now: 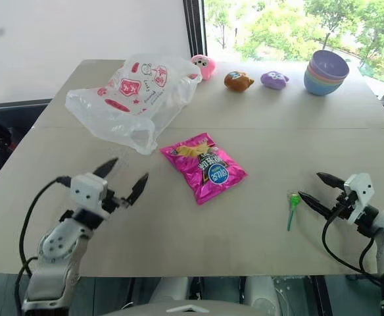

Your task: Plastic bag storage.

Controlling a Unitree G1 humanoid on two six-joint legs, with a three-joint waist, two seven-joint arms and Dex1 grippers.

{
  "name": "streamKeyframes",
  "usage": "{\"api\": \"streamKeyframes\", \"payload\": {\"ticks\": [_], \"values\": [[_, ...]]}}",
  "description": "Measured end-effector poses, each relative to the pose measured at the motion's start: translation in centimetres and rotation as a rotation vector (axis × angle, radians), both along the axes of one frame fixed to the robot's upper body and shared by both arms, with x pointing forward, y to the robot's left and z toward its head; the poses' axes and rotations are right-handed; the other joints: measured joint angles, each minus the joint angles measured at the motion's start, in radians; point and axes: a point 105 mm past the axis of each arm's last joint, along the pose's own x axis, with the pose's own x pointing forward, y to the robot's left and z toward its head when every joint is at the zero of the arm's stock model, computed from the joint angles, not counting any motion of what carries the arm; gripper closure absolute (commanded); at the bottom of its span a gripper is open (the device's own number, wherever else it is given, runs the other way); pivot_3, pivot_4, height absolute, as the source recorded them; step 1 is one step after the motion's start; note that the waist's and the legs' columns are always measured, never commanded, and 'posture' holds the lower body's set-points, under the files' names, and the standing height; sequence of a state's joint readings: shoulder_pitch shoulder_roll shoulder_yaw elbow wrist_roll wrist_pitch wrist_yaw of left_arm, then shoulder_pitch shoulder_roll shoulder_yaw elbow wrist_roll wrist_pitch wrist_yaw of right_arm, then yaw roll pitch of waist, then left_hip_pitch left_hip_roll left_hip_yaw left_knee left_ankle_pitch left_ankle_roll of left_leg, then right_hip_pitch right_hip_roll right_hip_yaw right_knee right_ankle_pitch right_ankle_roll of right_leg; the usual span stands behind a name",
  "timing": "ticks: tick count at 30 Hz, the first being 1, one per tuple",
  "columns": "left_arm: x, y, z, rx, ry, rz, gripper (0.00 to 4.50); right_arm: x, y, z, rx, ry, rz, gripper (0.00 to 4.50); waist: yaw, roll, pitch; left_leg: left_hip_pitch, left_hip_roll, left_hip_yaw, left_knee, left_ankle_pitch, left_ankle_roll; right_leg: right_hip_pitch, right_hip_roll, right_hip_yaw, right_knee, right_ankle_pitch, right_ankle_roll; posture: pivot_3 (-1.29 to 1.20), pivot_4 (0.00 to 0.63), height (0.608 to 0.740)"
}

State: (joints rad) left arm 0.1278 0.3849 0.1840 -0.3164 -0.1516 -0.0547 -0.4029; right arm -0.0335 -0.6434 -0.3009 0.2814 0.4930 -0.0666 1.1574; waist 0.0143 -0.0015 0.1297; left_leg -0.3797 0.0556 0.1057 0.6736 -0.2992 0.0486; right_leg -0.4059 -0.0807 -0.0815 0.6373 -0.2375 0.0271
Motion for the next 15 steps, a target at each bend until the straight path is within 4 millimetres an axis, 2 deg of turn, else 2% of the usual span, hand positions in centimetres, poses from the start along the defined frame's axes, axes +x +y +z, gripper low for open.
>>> {"api": "streamKeyframes", "payload": {"ticks": [2, 5, 9, 15], "values": [[1.0, -0.2, 1.3, -0.001, -0.058, 0.042, 0.07, 0.2, 0.9, 1.4, 0.018, -0.02, 0.035, 0.0, 0.0, 0.0, 0.0, 0.0, 0.0, 0.0, 0.001, 0.0, 0.0, 0.0, 0.0, 0.0, 0.001, 0.0, 0.0, 0.0, 0.15, 0.74], [2.5, -0.7, 1.8, -0.01, -0.097, 0.09, 0.07, 0.0, 2.0, 2.7, 0.026, -0.032, 0.084, 0.0, 0.001, 0.0, 0.0, 0.0, -0.001, 0.0, 0.001, 0.0, 0.0, 0.0, 0.0, 0.0, 0.001, 0.0, 0.0, 0.0, 0.15, 0.74], [5.5, -1.3, 1.1, 0.02, -0.096, 0.17, 0.07, -0.7, 4.7, 4.3, 0.037, -0.042, 0.17, 0.0, 0.002, -0.003, 0.002, -0.001, -0.002, -0.001, 0.002, 0.0, 0.0, 0.0, 0.001, -0.001, 0.002, 0.0, 0.0, 0.0, 0.15, 0.74], [8.1, -2.3, 0.1, 0.104, -0.089, 0.189, 0.07, -1.1, 5.5, 4.7, 0.042, -0.036, 0.179, 0.0, 0.003, -0.006, 0.004, -0.002, -0.002, -0.002, 0.004, 0.0, 0.0, 0.0, 0.001, -0.002, 0.002, 0.0, 0.0, 0.0, 0.15, 0.74]]}}
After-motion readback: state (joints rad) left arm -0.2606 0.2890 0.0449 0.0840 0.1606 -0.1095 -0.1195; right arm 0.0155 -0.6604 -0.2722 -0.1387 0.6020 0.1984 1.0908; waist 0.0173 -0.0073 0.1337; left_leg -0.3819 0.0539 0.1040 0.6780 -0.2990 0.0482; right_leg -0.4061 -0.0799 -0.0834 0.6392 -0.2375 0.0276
